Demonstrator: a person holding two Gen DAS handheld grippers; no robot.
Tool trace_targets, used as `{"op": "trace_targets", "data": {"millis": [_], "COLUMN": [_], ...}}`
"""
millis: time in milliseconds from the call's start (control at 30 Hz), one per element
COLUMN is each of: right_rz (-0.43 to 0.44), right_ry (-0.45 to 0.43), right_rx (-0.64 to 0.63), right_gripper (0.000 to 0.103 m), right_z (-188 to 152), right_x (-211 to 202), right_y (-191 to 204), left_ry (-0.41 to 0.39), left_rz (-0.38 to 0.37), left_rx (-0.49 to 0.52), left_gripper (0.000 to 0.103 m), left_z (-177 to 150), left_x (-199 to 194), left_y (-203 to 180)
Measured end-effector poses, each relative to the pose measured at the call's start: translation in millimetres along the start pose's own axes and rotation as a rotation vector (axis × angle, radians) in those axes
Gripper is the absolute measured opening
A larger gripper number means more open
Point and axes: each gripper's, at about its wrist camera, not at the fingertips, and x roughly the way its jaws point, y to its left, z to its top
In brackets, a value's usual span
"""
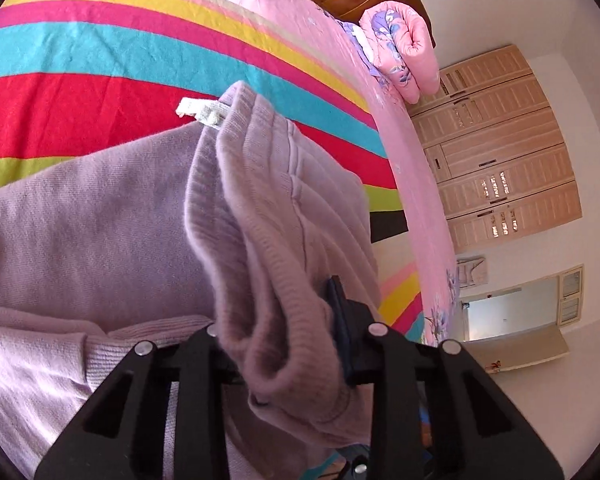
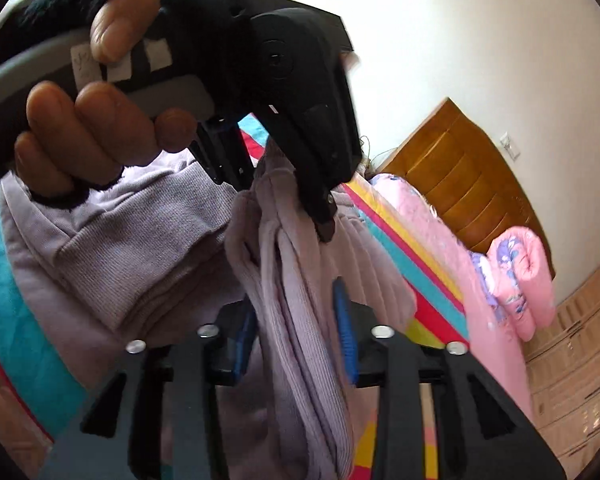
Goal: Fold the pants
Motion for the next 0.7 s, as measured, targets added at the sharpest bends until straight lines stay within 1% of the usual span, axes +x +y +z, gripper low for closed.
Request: {"op": "trace_targets", "data": {"millis": [33, 67, 100, 133, 200, 267, 333, 400, 433, 467, 500, 567, 600, 633, 700], "right_rz": [0.016, 0.026, 0.039, 0.066, 0.126, 0.159, 0.173, 0.164, 0.174, 0.192, 0.204, 0.182, 0.166, 0.144, 0.12], "right_ry": [-0.023, -0.049, -0.054, -0.042, -0.005, 0.051, 0.068, 0.122, 0.144, 0.141, 0.132, 0.118, 0.112, 0.111, 0.113], "right_rx": [0.077, 0.165, 0.254, 0.345, 0.488, 0.573, 0.656, 0.727, 0.759, 0.785, 0.784, 0.715, 0.673, 0.622, 0.538], "right_gripper": [0.075, 0.081, 0.082, 0.083, 0.083, 0.084, 0.084, 0.084, 0.084, 0.084, 0.084, 0.084, 0.084, 0.085, 0.086], "right_z": [-6.8, -15.7, -26.4, -38.0, -62.1, -77.5, -86.5, -90.1, -91.8, -92.6, -91.6, -83.6, -79.9, -77.0, -74.4], "right_x": [-8.3, -18.3, -26.0, -31.2, -32.6, -26.8, -21.0, -10.3, -4.1, -1.0, 2.4, 5.6, 6.6, 5.3, 5.9], "right_y": [-8.4, -17.0, -25.1, -32.2, -41.3, -40.7, -42.9, -39.2, -37.9, -36.2, -30.6, -14.9, -7.1, 4.6, 20.3], "left_ry": [-0.016, -0.03, -0.045, -0.058, -0.076, -0.097, -0.118, -0.155, -0.183, -0.219, -0.265, -0.372, -0.423, -0.464, -0.508], "left_rz": [0.009, 0.015, 0.028, 0.04, 0.051, 0.064, 0.071, 0.057, 0.054, 0.056, 0.06, 0.08, 0.099, 0.123, 0.168], "left_rx": [0.007, 0.016, 0.036, 0.059, 0.103, 0.143, 0.166, 0.176, 0.186, 0.197, 0.207, 0.221, 0.221, 0.206, 0.122], "left_gripper": [0.028, 0.028, 0.027, 0.027, 0.027, 0.026, 0.025, 0.024, 0.024, 0.024, 0.024, 0.024, 0.024, 0.024, 0.024], "left_z": [-3.1, -5.4, -6.4, -9.6, -13.0, -16.3, -19.3, -22.4, -26.1, -31.8, -39.6, -62.6, -77.5, -93.2, -126.1], "left_x": [-3.5, -7.1, -10.4, -14.8, -18.7, -25.7, -33.4, -49.6, -64.0, -82.1, -104.1, -155.1, -181.1, -205.0, -238.8], "left_y": [-1.9, -5.4, -12.0, -18.8, -37.2, -53.7, -68.1, -80.5, -85.7, -89.7, -90.9, -83.7, -74.1, -58.6, -7.8]}}
